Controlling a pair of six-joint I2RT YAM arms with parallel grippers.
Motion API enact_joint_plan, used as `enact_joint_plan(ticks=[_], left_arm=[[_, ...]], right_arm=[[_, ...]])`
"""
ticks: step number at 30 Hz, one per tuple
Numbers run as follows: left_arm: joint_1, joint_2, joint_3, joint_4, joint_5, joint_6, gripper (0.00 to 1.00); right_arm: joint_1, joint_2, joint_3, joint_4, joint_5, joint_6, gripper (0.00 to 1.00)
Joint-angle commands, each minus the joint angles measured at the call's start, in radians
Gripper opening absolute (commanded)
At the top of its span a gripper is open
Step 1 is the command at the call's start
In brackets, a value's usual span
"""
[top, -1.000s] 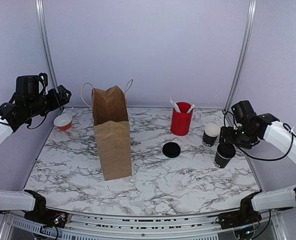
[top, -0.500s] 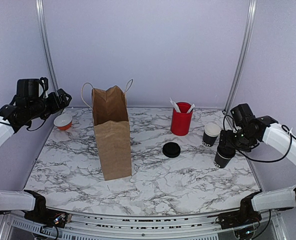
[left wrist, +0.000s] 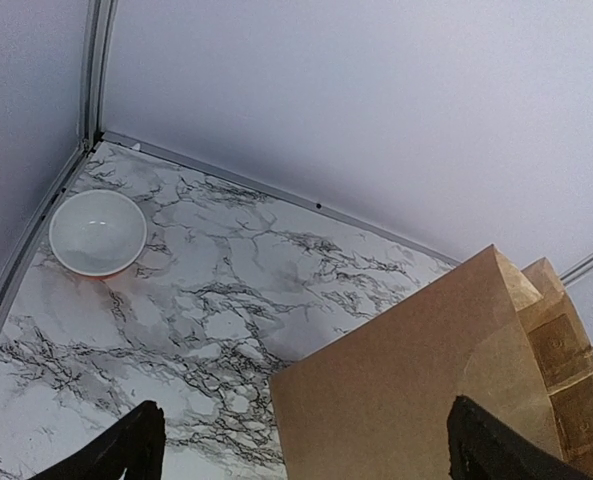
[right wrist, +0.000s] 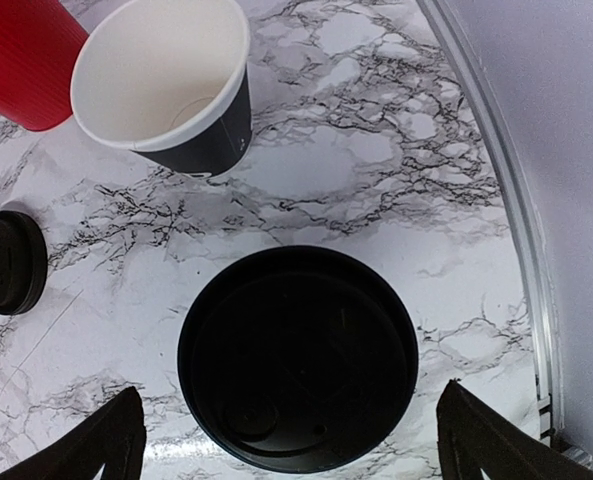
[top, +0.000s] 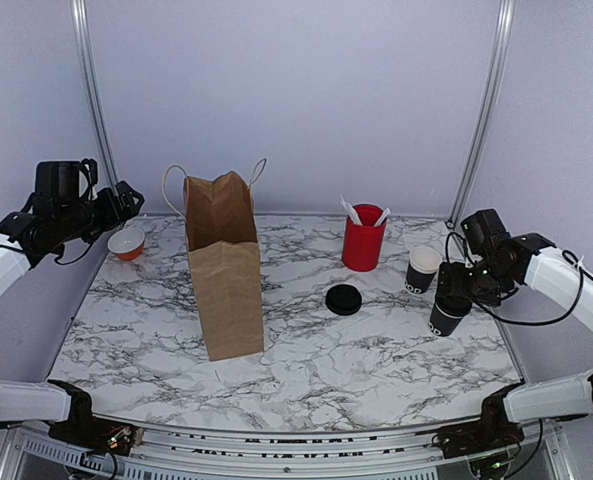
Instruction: Pack the takeout coffee
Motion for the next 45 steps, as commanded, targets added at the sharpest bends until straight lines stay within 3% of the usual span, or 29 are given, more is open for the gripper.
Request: enact_joint_plan(ticks=[1, 24, 32, 45], left_arm=[[0.005, -0.004, -0.016, 0.009, 0.005, -0.012, 0.99], [0.005, 0.012, -0.026, 0.018, 0.018, -0.022, 0.99], [0.005, 0.015, -0.022, 0.021, 0.029, -0.029, 0.99], [0.005, 0.045, 0.000, 0.026, 0.075, -0.034, 0.99]], right_arm=[[-0.008, 0.014, 0.003, 0.015, -0.005, -0.015, 0.98], [-0.008, 0.055, -0.043, 0.047, 0.034, -0.011, 0.82], [-0.009, 0.051, -0.067, 0.067, 0.025, -0.005, 0.72], [-0.009, 0.052, 0.007, 0.042, 0.034, -0.016, 0.67]])
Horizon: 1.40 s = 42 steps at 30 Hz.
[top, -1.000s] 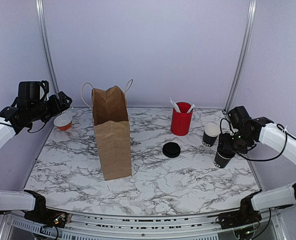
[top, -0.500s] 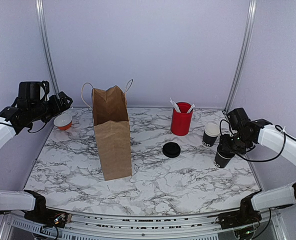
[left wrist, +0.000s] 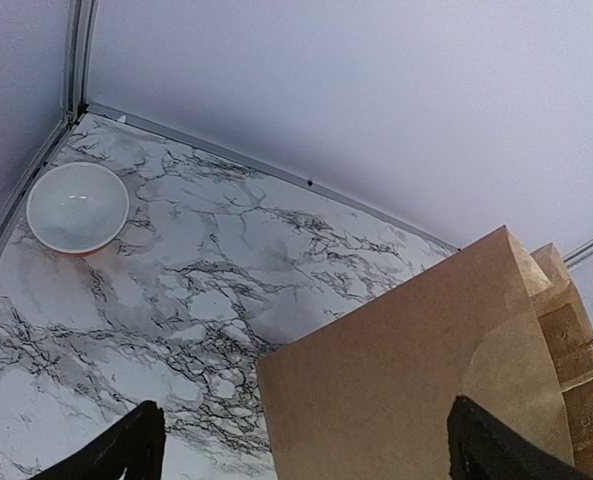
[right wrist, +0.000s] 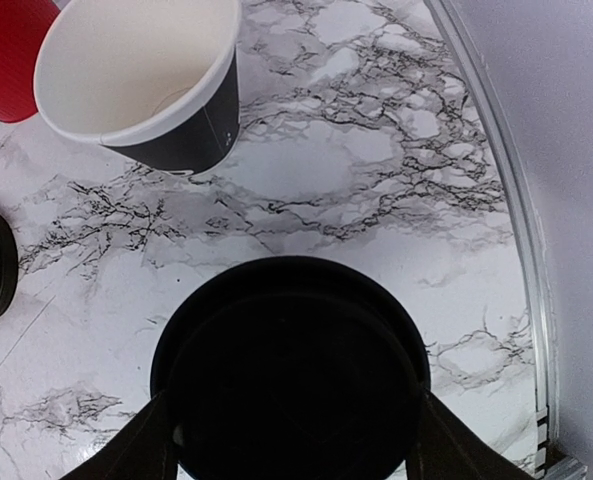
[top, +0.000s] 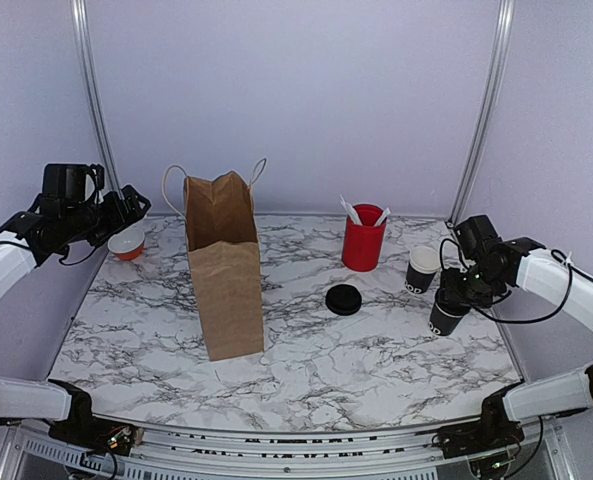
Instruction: Pack the takeout coffee
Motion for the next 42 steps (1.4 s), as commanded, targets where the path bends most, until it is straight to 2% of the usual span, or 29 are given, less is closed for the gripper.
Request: enact_joint_plan(ticks=[1, 12, 18, 27, 35, 42], left_arm=[[0.004, 0.014, 0.015, 0.017, 0.029, -0.003, 0.99], [0.004, 0.029, 0.031, 0.010, 0.044, -0.010, 0.99], [0.004, 0.045, 0.042, 0.008, 0.061, -0.023, 0.99], [0.004, 0.036, 0.052, 0.009, 0.077, -0.031, 0.99], [0.004, -0.007, 0.073, 0.007, 0.152, -0.066, 0.99], [0.004, -0.059, 0.118, -0.008, 0.197, -0.079, 0.91]], right_arm=[[-0.008, 0.001, 0.061, -0.028, 0.010, -0.005, 0.67], [0.006, 0.005, 0.184, -0.062, -0.039, -0.055, 0.64], [0.106, 0.018, 0.306, -0.105, -0.015, -0.072, 0.63], [0.248, 0.061, 0.534, -0.135, -0.009, -0.073, 0.63], [0.381, 0.191, 0.791, -0.142, 0.019, -0.106, 0.64], [0.454, 0.325, 1.037, -0.158, 0.018, -0.166, 0.64]])
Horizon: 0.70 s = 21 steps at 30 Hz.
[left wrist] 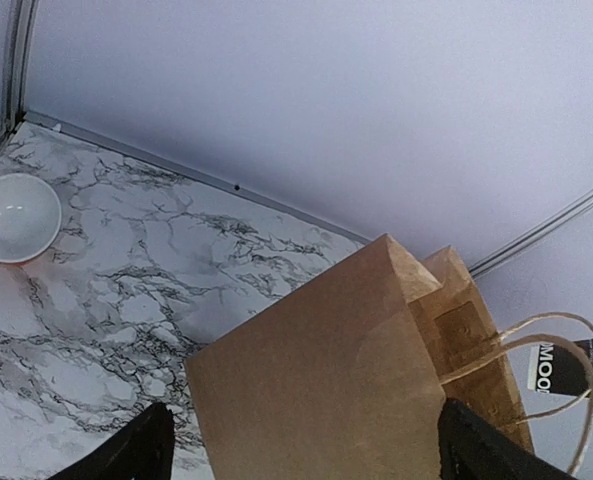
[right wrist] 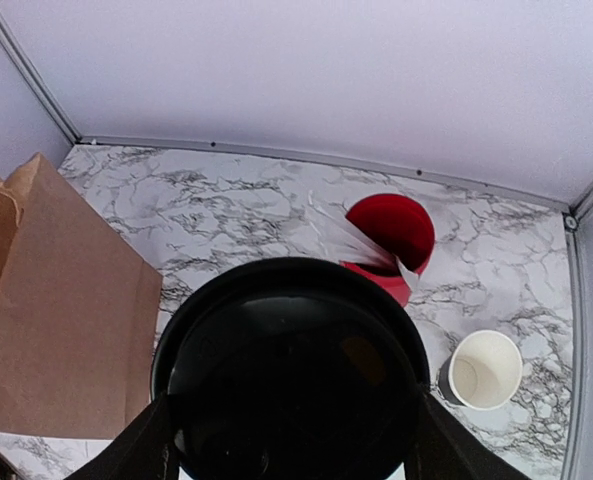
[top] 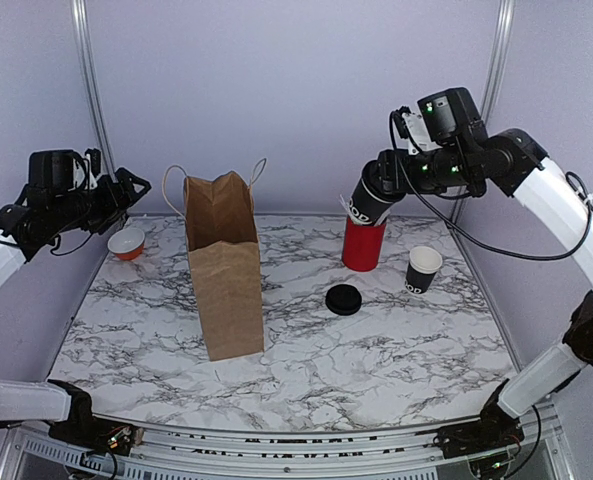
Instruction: Pack the takeout coffee
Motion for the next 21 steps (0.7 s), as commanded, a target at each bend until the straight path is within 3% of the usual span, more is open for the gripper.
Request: enact_joint_plan(ticks=[1, 6, 10, 14, 17, 21], left_arm=[[0.004, -0.046, 0.058, -0.001, 0.066, -0.015, 0.89], [-0.014, -0.056, 0.128, 0.015, 0.153, -0.022, 0.83], [-0.097, -0.028, 0.187, 0.013, 0.162, 0.000, 0.78], [-0.212, 0.044, 0.245, -0.058, 0.075, 0.059, 0.71], [-0.286, 0.095, 0.299, -0.143, -0.065, 0.101, 0.65], [-0.315, 0.124, 0.328, -0.186, -0.145, 0.113, 0.54]], right_arm=[[0.038, 0.059, 0.152, -0.008, 0.015, -0.056, 0.64], [0.058, 0.109, 0.257, -0.004, -0.001, -0.080, 0.64], [0.062, 0.138, 0.310, -0.004, -0.017, -0.093, 0.64], [0.065, 0.149, 0.338, 0.001, -0.029, -0.102, 0.65], [0.065, 0.149, 0.347, 0.010, -0.040, -0.107, 0.65], [0.065, 0.149, 0.359, 0.015, -0.054, -0.111, 0.65]])
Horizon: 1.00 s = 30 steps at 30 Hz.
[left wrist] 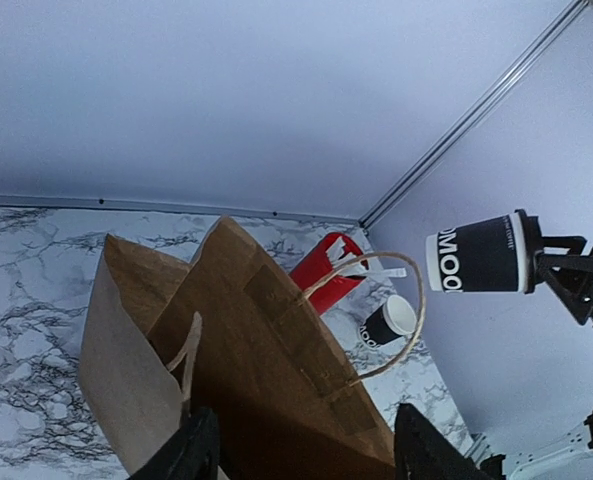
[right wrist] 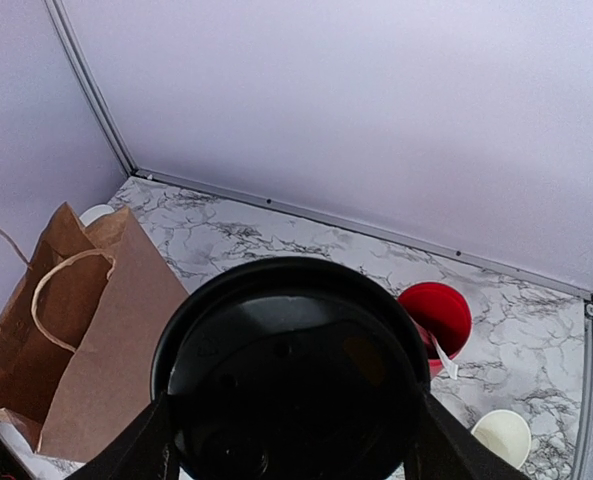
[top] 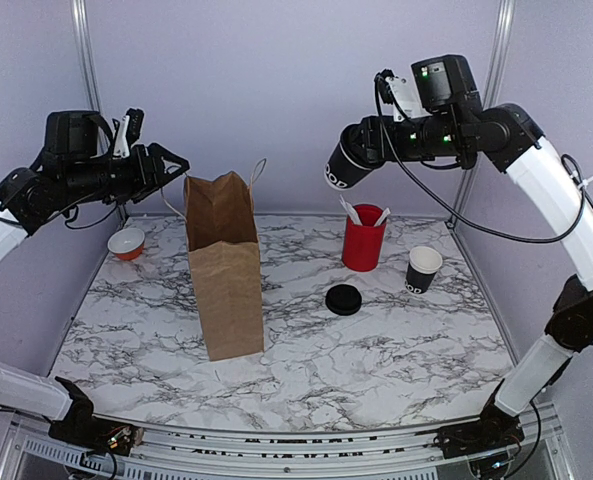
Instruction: Pack the takeout coffee
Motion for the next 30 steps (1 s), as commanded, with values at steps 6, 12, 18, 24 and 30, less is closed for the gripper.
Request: enact_joint_plan(ticks=[6, 12, 18, 24, 30], left_arm=[[-0.039, 0.025, 0.053, -0.114, -0.178, 0.051, 0.25], [-0.049, 0.005, 0.081, -0.117, -0.169, 0.051, 0.45], [-0.054, -0.057, 0.119, -0.105, -0.202, 0.061, 0.50], [-0.054, -0.070, 0.116, -0.197, -0.368, 0.065, 0.54], [-0.053, 0.012, 0.088, -0.192, -0.266, 0.072, 0.54]], right_arm=[[0.017, -0.003, 0.050, 0.047, -0.046, -0.017, 0.65], [0.037, -0.001, 0.047, 0.064, -0.040, -0.023, 0.65], [0.040, -0.026, -0.014, 0.104, -0.048, -0.020, 0.65], [0.047, -0.040, -0.048, 0.124, -0.042, -0.017, 0.65], [0.053, -0.048, -0.051, 0.144, -0.036, -0.034, 0.65]])
